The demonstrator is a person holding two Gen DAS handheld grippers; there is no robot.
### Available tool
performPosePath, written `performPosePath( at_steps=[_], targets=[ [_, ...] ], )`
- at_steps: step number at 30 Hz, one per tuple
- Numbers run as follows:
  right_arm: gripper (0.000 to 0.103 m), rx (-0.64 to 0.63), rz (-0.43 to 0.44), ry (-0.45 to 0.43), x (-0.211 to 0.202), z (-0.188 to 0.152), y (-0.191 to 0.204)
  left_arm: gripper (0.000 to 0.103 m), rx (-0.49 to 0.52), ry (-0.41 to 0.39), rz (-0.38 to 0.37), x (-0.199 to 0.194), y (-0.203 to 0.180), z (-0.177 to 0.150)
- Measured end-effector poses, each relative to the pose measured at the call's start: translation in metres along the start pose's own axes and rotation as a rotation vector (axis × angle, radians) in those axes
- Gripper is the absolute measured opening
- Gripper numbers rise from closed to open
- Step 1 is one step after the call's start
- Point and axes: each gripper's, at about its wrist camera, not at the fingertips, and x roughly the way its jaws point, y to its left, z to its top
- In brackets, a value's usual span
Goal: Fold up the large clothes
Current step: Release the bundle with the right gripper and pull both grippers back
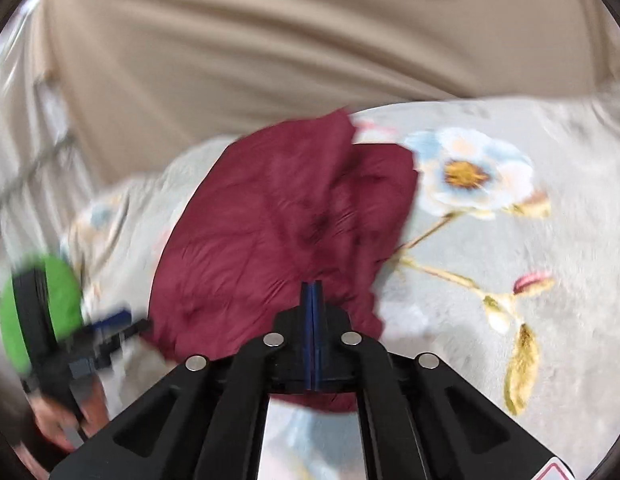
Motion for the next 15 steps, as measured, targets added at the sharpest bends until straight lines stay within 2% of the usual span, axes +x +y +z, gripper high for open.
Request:
performPosePath(
  at_steps=[2, 4, 6, 9, 11, 15],
  targets=[
    [0.0, -0.037, -0.053, 0.098, 0.03, -0.013, 0.013, 0.095, 0.007, 0.014, 0.045, 0.01, -0.007, -0.002],
    [0.0, -0.017, -0.04, 0.148, 0.054, -0.03, 0.018, 0.096, 0.035, 0.047, 0.114, 0.028, -0.011, -0.011],
    [0.0, -0.018, -0.042, 0.141, 0.059, -0.04, 0.016, 0.097, 0.027, 0.063, 0.112, 0.04, -0.009, -0.017],
    [0.0, 0.008, -0.044, 0.141, 0.051, -0.034, 0.016, 0.096, -0.004, 0.062, 0.119, 0.041, -0.006, -0.022],
    [0.0, 0.033, -0.047, 0.097, 0.028, -0.031, 0.015, 0.096, -0.012, 0.057, 0.13, 0.029, -0.006, -0.022],
    [0.002, -0.007, -0.094, 0.02, -0.016, -0.042, 0.026, 0.095, 0.013, 0.005, 0.144, -0.001, -0.014, -0.033]
  ],
)
